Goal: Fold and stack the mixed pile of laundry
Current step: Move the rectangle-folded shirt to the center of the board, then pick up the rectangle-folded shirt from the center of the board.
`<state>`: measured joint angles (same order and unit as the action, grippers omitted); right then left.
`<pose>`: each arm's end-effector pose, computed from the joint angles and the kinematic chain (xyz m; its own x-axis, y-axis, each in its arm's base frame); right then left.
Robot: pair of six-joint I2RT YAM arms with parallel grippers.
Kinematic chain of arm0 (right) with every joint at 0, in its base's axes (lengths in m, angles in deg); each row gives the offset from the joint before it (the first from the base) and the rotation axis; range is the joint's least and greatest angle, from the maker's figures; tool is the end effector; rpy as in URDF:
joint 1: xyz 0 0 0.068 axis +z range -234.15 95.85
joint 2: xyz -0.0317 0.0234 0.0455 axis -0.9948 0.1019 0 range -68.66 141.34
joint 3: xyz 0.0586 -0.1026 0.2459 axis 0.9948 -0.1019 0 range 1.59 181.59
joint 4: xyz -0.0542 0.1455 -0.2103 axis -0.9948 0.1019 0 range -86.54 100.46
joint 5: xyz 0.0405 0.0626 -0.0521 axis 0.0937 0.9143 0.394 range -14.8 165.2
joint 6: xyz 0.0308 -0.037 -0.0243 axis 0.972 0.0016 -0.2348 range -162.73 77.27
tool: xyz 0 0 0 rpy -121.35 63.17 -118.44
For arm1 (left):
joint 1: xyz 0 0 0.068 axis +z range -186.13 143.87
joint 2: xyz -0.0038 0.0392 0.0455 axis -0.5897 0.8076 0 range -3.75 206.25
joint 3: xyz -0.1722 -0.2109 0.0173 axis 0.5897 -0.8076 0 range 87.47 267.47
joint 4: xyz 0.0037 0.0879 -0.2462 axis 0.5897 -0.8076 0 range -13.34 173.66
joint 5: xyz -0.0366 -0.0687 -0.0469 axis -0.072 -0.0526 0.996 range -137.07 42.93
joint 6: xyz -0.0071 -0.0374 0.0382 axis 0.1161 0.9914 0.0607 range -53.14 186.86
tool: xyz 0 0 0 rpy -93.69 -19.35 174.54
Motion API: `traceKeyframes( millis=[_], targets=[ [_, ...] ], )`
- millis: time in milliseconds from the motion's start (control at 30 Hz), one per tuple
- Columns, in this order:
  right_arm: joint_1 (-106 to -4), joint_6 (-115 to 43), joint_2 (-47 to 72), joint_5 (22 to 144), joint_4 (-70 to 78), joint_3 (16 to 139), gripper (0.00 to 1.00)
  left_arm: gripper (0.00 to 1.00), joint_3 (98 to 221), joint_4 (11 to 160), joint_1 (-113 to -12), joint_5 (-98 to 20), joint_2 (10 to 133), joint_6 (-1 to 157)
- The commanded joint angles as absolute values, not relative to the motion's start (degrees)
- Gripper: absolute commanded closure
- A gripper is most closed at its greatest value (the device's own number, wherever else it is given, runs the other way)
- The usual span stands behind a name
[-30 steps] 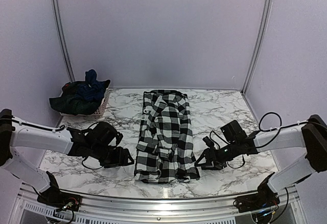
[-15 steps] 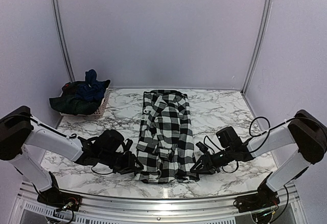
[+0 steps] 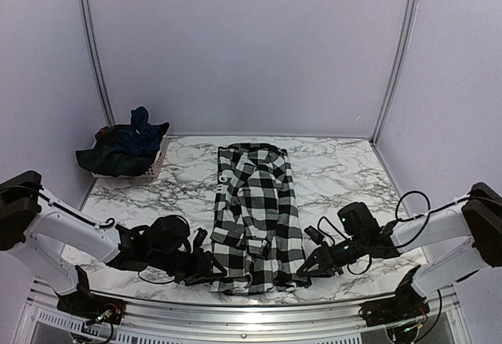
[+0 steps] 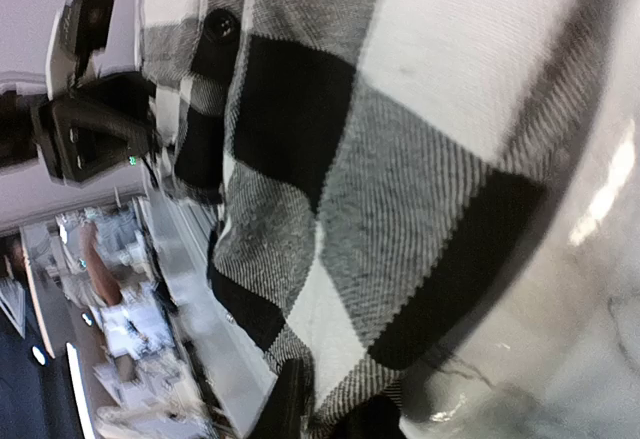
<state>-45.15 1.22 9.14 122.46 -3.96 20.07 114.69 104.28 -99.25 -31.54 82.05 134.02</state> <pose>0.1401 0.1470 0.1141 -0.9811 -0.1885 -0.0430 -0.1366 0.5182 0.8443 0.1114 -0.2406 0.1324 -0.9879 -0.0150 -0.1542 0.1143 0.6018 -0.7905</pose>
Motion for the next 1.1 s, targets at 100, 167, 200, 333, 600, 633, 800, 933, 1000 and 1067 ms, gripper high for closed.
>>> traceKeyframes(
  millis=[100,167,200,333,600,633,800,933,1000,1067],
  targets=[
    [-44.44,1.13,9.74,121.01,-2.08,17.26,0.69,0.51,113.74,105.59,-103.43,-33.27,85.69,137.83],
    [-44.38,1.2,9.65,120.99,-2.48,16.44,0.69,0.54,114.24,106.86,-104.98,-33.39,87.1,138.68],
    [-44.38,1.22,9.53,121.1,-2.59,16.16,0.71,0.56,114.27,107.58,-105.56,-33.56,87.66,139.2],
    [-43.83,1.09,7.95,121.84,-2.27,16.51,0.86,0.74,113.96,109.14,-106.49,-34.66,87.51,139.86],
    [-42.4,-0.2,-2.17,122.7,3.19,19.76,1.0,1.0,113.24,108.76,-107.43,-37.92,77.68,136.96],
    [-42.4,-0.15,-3.2,122.72,4.81,20.19,1.0,1.0,113.74,108.56,-107.56,-37.99,76.85,136.22],
    [-42.36,-0.36,-5.05,121.78,7.1,24.62,1.0,1.0,118.76,105.28,-107.52,-37.53,75.92,132.69],
    [-43.12,-1.36,-2.05,121.18,6.75,30.08,1.0,1.0,123.14,101.6,-104.68,-36.28,76.5,131.33],
    [-44.42,-1.46,-0.31,121.23,5.91,32.5,1.0,1.0,124.02,101.26,-101.63,-35.02,75.99,131.35],
    [-46.57,-1.93,1.74,121.66,5.22,35.04,1.0,1.0,125.54,101.24,-97.83,-33.37,75.59,131.18]
  ],
)
